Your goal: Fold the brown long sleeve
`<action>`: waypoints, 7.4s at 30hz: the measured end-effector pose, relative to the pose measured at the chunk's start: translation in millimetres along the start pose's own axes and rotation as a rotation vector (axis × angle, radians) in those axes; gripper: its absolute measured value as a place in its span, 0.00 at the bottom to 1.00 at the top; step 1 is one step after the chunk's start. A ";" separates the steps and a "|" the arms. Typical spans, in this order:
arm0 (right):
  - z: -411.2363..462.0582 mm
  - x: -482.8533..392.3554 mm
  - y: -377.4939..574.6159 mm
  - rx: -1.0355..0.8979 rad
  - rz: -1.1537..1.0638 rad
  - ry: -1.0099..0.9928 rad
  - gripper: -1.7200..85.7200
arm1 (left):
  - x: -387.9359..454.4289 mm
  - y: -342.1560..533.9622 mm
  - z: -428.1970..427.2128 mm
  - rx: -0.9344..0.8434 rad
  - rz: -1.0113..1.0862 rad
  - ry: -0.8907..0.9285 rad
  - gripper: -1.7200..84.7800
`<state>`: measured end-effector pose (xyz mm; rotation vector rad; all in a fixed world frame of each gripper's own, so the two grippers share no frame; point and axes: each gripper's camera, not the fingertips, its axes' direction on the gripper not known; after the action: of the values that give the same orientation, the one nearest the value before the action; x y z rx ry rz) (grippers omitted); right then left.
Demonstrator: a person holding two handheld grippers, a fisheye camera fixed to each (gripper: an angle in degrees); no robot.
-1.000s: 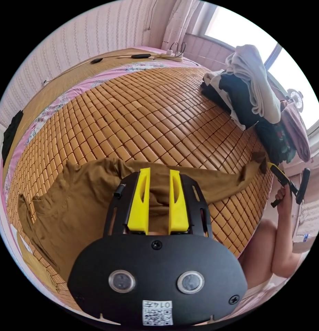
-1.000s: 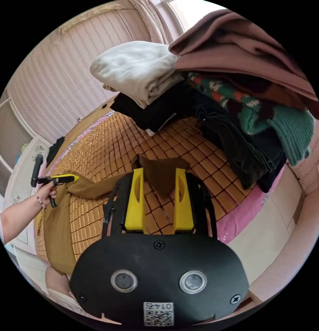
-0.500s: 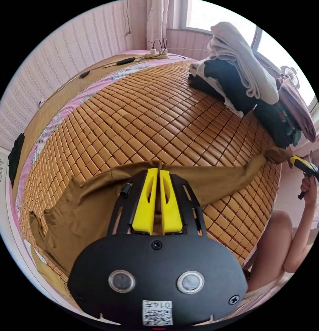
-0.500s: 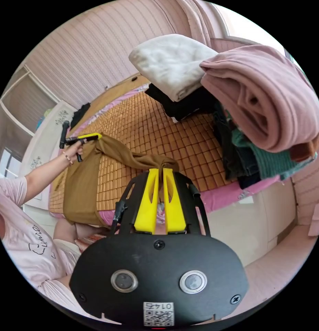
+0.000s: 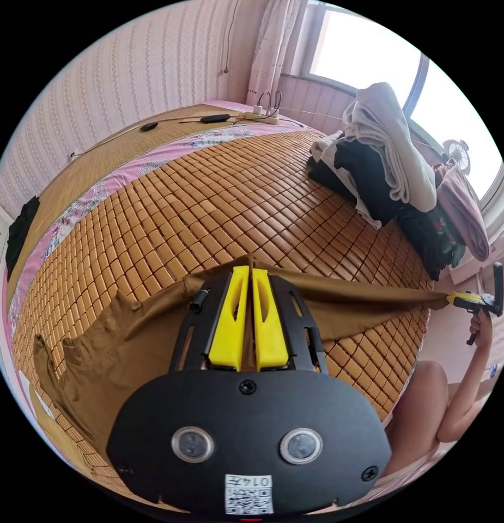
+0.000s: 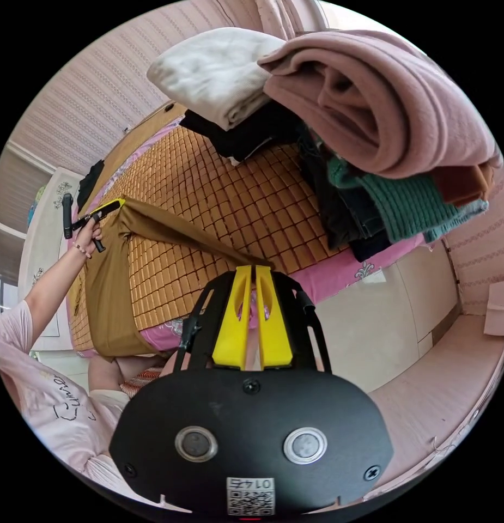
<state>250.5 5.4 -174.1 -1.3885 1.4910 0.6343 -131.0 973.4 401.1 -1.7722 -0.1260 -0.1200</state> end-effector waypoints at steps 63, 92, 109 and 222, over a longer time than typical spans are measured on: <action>119.1 -60.7 2.2 0.402 0.226 0.710 0.01 | 37.5 11.3 14.5 -0.089 0.032 -0.127 0.02; 156.4 -56.2 -20.7 0.307 0.087 0.481 0.01 | 104.5 80.7 -181.3 -0.060 0.106 0.142 0.09; 254.6 -477.6 -137.6 0.162 -0.906 0.085 0.01 | -156.2 225.4 -382.9 -0.020 -0.409 -0.229 0.09; 499.5 -931.9 -218.8 -0.247 -1.220 0.059 0.10 | -243.5 327.4 -723.5 0.154 -0.634 -0.166 0.09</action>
<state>497.2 808.0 504.7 -2.1570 0.3802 -0.0231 -330.8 194.1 194.6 -1.5327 -0.7957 -0.4073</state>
